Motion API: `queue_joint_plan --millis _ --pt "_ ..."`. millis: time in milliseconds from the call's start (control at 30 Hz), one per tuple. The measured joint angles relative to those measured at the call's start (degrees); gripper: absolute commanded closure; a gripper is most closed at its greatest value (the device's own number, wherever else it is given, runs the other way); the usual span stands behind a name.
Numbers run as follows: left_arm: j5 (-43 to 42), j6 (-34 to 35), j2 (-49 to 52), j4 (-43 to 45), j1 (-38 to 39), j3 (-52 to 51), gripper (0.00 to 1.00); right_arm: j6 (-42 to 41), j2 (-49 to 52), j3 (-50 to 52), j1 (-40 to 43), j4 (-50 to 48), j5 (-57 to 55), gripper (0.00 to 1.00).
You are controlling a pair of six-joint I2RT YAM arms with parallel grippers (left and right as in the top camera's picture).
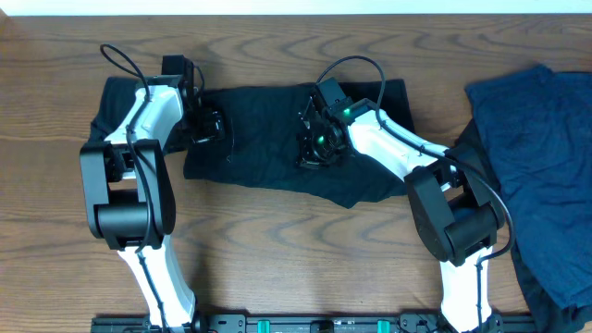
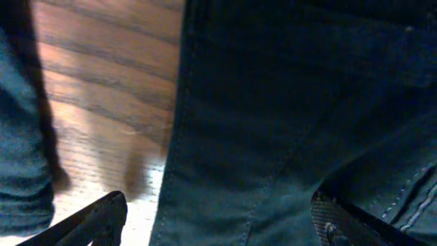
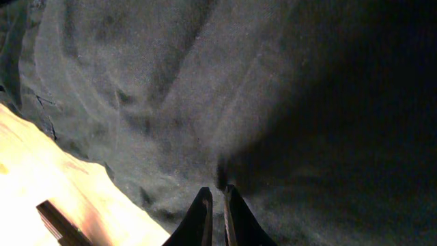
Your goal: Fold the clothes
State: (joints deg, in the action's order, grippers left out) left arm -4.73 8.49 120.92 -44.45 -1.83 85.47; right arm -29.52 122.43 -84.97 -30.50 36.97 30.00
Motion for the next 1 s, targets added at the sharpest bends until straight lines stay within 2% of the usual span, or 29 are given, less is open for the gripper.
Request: queue_joint_plan --millis 167,267,467,500,600,800,900,1000 --pt "0.0 -0.4 0.9 0.5 0.0 0.1 0.13 0.0 0.0 0.0 0.0 0.0 0.0 0.93" --pt "0.0 -0.5 1.1 0.3 0.0 0.5 0.24 0.0 0.0 0.0 0.0 -0.2 0.0 0.93" --pt "-0.1 -1.0 1.2 0.5 0.1 0.7 0.28 0.0 0.0 0.0 0.0 -0.4 0.0 0.92" --pt "-0.2 -1.0 1.2 0.5 0.1 0.7 0.38 0.0 0.0 0.0 0.0 -0.4 0.0 0.92" --pt "-0.5 -0.9 1.3 0.6 0.1 0.7 0.55 0.0 0.0 0.0 0.0 -0.4 0.0 0.91" --pt "-1.1 -1.1 1.3 0.6 0.1 0.8 0.61 0.0 0.0 0.0 0.0 -0.4 0.0 0.91" --pt "-1.6 -0.8 1.3 0.7 0.1 0.8 0.92 0.0 0.0 0.0 0.0 -0.4 0.0 0.91" --pt "-2.7 -1.1 1.4 0.8 0.3 0.9 0.94 0.0 0.0 0.0 0.0 -0.4 0.0 0.91"
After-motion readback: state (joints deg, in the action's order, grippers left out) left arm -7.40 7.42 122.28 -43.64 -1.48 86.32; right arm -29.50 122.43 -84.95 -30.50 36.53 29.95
